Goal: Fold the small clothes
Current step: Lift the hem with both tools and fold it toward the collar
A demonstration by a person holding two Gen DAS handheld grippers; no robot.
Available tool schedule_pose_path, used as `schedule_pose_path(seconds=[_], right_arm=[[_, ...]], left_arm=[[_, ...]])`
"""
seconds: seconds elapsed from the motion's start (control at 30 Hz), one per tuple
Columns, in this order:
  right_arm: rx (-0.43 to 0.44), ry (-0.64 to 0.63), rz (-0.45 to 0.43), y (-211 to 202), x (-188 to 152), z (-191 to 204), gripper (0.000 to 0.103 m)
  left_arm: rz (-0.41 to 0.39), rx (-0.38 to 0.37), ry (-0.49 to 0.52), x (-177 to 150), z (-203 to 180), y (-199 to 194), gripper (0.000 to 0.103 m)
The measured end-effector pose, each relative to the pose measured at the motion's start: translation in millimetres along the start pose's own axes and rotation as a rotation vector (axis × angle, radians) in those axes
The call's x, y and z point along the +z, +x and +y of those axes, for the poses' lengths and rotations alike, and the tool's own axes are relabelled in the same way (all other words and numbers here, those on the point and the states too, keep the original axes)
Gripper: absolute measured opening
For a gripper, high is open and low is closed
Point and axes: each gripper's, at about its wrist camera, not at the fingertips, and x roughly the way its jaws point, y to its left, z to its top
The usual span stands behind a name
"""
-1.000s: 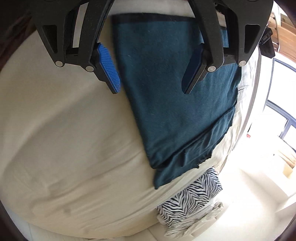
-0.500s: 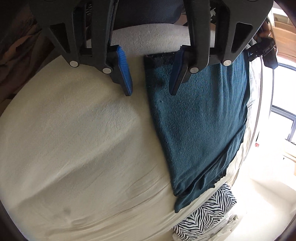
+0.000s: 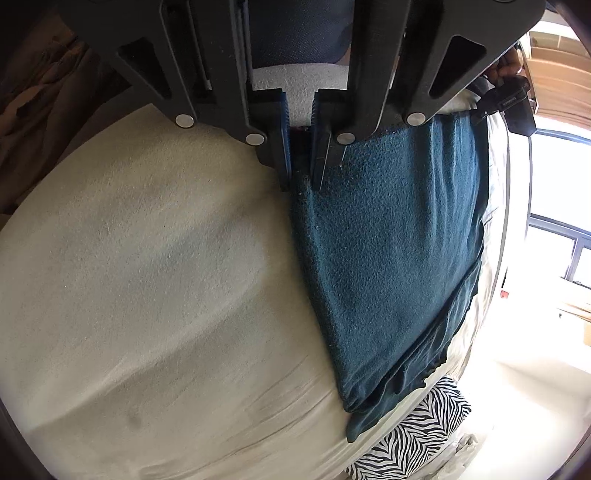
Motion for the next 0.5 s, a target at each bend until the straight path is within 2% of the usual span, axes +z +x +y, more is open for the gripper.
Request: schedule_pose_path(seconds=[0.1,0.27,0.5], right_arm=[[0.021,-0.004,-0.025,-9.0,-1.4,6.3,0.007],[0.128,-0.004,-0.085,-30.4,4.5,26.4,0.006],[0.235,-0.026,-0.154,-44.0,34.0,63.9,0.006]], left_arm=[[-0.035,-0.043,-0.006,3.7,-5.6,-6.3,0.007],[-0.109,-0.136,-0.028,14.0,-13.9,-29.9,0.007],[-0.207,-0.253,-0.050,44.8,-28.1,-56.0,0.007]])
